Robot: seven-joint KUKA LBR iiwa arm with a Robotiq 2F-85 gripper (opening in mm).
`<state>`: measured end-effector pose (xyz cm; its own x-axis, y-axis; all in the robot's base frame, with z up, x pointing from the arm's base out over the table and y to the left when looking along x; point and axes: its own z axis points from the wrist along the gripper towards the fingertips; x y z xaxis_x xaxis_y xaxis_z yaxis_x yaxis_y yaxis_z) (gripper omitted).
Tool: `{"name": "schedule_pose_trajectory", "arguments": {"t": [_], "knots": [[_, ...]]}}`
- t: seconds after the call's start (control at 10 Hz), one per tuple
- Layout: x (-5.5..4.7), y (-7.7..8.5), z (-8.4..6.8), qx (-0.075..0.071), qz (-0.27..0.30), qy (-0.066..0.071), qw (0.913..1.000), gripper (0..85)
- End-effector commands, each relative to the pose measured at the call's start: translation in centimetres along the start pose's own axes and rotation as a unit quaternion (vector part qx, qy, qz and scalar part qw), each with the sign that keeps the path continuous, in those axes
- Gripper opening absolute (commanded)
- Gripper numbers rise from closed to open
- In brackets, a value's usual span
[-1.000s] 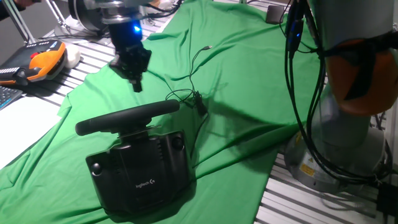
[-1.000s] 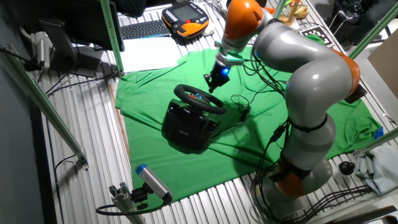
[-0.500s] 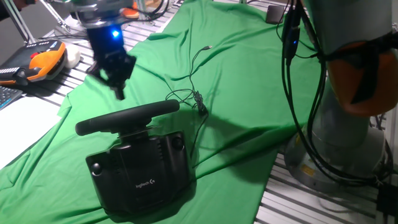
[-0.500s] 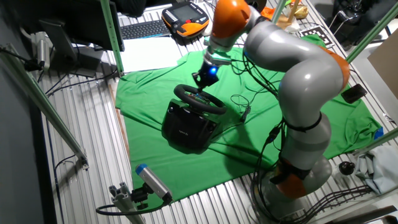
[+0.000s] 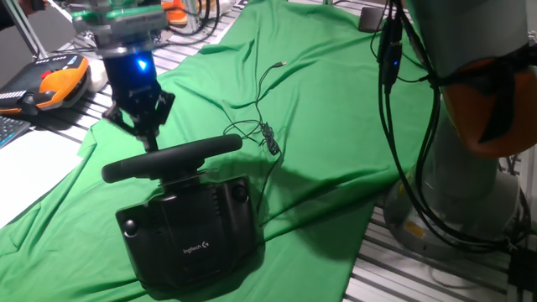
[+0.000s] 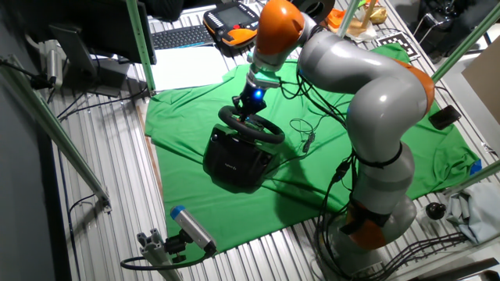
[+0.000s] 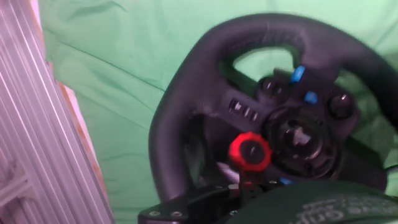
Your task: Rotate the steering wheel 90 degrees counterclockwise
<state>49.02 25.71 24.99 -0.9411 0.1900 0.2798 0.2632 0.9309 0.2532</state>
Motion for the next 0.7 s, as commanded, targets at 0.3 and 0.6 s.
{"name": "schedule_pose_trajectory", "arguments": {"t": [0.3, 0.6], "knots": [[0.09, 0.04, 0.00, -0.001, 0.004, 0.005, 1.0000, 0.0], [0.10, 0.01, -0.06, 0.000, 0.002, 0.004, 1.0000, 0.0]]}}
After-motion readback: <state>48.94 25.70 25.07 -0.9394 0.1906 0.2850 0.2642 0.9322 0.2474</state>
